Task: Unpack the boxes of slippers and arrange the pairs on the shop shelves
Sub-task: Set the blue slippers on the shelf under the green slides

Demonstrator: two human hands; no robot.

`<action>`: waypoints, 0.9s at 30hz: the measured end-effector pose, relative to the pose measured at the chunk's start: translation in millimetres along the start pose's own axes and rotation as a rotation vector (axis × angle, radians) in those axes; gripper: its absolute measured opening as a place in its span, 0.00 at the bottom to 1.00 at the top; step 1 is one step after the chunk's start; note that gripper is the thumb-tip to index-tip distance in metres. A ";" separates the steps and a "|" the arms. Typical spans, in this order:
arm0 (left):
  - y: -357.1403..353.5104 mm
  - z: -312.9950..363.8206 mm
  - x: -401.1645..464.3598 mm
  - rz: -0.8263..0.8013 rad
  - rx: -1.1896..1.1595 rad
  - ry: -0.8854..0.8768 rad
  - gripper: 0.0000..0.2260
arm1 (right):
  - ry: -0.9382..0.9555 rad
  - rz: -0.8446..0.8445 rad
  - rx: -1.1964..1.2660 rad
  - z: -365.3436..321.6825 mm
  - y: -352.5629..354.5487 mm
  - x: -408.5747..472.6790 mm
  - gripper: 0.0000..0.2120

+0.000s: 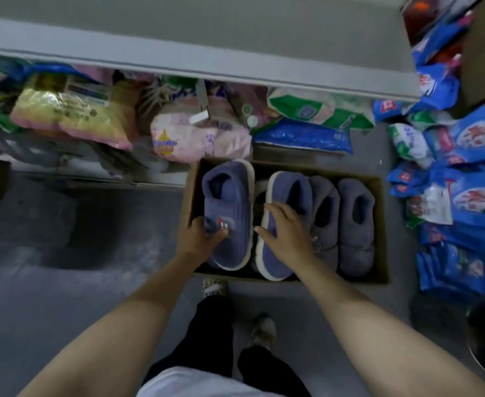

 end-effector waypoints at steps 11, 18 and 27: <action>-35.9 -18.3 11.6 -0.304 -0.429 0.206 0.25 | -0.134 0.237 0.037 35.4 -19.3 -44.1 0.36; -43.7 -26.4 -3.6 -0.303 -0.732 0.279 0.17 | -0.568 0.292 0.549 61.2 -46.6 -68.7 0.40; -66.2 -20.0 -42.8 -0.231 -0.947 0.036 0.26 | -0.599 0.140 1.089 67.1 -41.4 -74.7 0.22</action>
Point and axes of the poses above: each hand's wrist, its own x-axis towards the middle knuckle, its own y-axis out of the back of the hand, z = x × y, the point moved 1 cm from there along x, towards the middle knuckle, and after that the axes turned 14 degrees about y, right-handed, at the moved point
